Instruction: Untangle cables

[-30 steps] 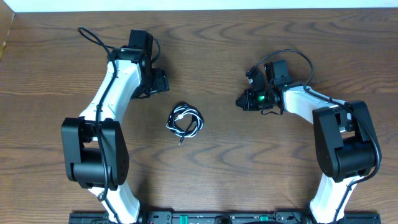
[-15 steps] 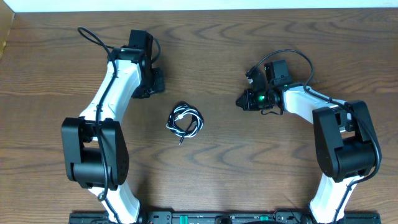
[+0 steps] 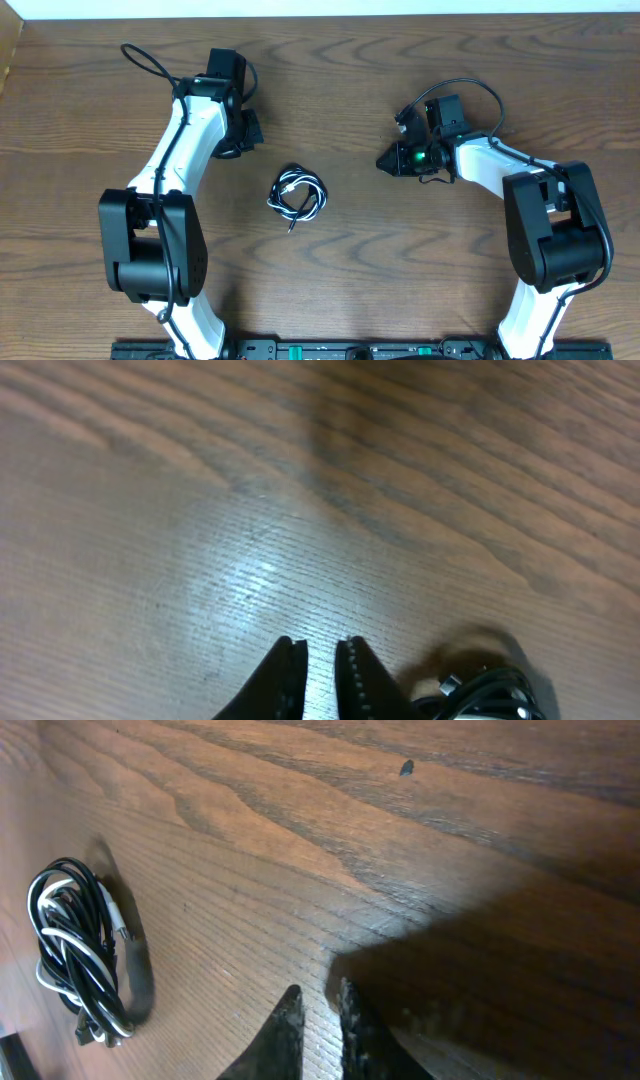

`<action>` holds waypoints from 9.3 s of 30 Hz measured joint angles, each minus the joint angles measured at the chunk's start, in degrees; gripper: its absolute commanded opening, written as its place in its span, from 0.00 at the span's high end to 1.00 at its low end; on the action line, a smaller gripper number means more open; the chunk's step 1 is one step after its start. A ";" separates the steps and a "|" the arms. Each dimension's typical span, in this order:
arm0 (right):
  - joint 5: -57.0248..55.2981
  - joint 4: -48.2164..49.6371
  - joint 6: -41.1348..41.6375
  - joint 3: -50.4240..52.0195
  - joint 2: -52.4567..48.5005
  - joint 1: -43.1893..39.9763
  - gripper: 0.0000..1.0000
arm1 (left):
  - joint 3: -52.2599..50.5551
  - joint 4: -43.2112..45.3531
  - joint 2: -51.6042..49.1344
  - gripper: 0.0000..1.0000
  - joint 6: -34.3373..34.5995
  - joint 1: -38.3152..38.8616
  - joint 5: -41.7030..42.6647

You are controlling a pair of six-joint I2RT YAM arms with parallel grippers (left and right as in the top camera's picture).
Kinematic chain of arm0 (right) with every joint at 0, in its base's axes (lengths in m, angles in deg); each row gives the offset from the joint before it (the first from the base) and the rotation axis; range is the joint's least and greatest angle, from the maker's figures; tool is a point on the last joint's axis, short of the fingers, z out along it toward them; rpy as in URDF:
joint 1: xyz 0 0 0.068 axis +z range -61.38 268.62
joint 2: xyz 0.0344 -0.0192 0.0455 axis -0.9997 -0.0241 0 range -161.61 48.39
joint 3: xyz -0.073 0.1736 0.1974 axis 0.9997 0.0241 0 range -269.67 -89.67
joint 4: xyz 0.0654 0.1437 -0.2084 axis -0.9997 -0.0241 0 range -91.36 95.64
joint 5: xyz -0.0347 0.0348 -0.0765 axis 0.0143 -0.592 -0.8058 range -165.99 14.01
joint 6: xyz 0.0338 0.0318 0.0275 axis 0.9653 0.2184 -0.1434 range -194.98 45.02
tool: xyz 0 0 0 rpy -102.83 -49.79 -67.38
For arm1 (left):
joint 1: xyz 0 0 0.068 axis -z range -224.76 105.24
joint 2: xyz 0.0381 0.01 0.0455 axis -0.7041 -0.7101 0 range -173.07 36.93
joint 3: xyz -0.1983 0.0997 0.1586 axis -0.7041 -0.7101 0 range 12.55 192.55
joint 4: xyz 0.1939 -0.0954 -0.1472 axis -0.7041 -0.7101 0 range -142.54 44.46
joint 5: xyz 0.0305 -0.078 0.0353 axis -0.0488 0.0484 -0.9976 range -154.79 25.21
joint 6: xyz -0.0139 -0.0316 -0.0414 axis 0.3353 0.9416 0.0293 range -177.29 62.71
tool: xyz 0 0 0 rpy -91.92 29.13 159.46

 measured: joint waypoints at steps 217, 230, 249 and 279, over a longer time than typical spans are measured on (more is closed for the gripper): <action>-16.55 10.27 -15.32 -5.22 -1.79 20.24 0.99 | -15.85 18.32 -1.11 0.85 -13.18 4.37 19.80; -14.67 3.19 -1.11 -5.20 -1.81 12.04 0.99 | -15.85 17.66 -1.11 0.84 -12.07 4.44 18.01; -8.98 4.20 -8.98 -5.33 4.09 15.37 0.67 | -15.85 17.59 -1.11 0.84 -12.07 4.44 17.42; -22.18 9.60 -22.23 -6.14 -3.06 21.79 0.99 | -15.85 17.38 -1.11 0.84 -12.07 4.44 17.33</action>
